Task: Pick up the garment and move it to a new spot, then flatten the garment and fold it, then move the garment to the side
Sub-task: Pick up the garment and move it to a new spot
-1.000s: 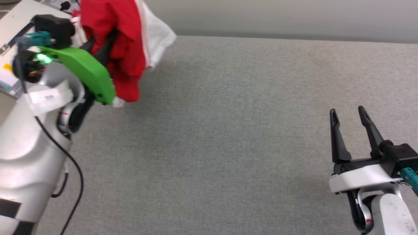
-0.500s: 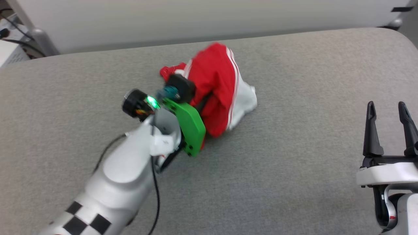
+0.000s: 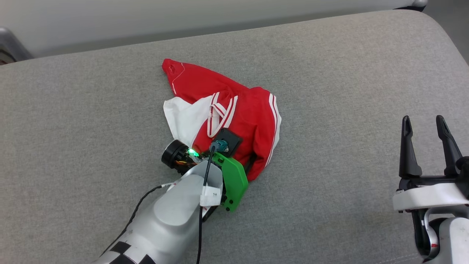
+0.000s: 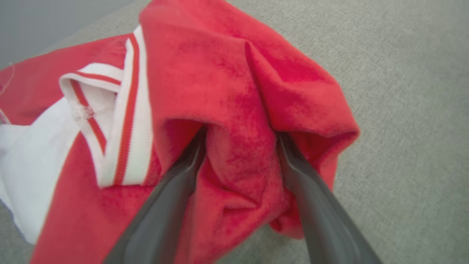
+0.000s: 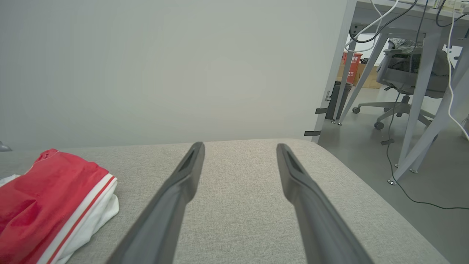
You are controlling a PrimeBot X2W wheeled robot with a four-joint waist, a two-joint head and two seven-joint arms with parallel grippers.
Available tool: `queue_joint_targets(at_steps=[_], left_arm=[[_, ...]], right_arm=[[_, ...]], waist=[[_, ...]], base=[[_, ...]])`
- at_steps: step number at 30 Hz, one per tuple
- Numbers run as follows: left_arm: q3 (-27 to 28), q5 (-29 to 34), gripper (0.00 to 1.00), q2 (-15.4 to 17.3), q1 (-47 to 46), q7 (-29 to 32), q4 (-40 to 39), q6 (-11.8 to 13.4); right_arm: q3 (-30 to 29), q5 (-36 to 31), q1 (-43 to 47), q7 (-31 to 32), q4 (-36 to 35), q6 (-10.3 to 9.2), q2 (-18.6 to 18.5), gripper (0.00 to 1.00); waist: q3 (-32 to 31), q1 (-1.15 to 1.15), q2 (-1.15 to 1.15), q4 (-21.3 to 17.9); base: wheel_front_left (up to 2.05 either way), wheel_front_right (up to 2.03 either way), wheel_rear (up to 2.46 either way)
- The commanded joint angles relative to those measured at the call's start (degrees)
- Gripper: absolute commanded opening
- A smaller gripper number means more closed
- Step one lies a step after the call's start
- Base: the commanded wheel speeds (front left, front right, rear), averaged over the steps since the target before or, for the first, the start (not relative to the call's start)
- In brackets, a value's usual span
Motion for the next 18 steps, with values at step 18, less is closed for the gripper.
queue_joint_targets(at_steps=[18], left_arm=[[3.84,-2.94,1.0,4.71,6.07,-7.93,-9.73,4.47]], right_arm=[[-0.58,-0.43,5.04,-0.16,1.87,-0.05,-0.12,1.0]], waist=[[-11.37,0.0,0.4,14.25]], base=[[0.0,0.0,0.0]])
